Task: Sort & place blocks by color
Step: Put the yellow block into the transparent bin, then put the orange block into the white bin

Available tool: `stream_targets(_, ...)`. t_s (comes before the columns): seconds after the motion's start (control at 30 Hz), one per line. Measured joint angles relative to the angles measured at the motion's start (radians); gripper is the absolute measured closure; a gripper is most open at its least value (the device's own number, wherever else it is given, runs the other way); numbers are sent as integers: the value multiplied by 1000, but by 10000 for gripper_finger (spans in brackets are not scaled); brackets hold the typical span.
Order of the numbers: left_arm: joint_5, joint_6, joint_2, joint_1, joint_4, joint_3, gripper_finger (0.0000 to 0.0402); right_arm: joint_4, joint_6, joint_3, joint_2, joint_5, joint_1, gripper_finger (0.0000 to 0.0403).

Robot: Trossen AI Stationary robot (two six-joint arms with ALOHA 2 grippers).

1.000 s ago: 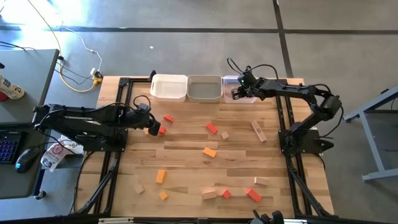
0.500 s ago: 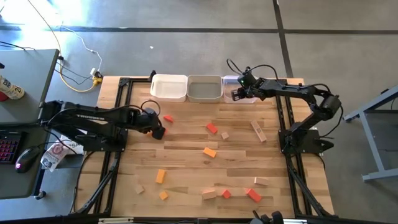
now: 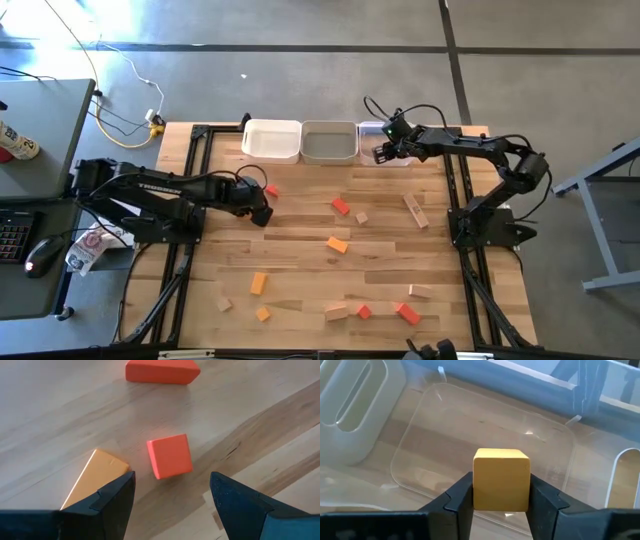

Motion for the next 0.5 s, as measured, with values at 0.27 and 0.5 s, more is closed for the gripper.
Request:
stream_targets(0.27,-4,-8,48,0,20,0,156,-1,-8,18,0,0,0,210)
stream_targets(0.5,-16,-8,78,0,58,0,156,-26,-8,73,0,-70,1,202)
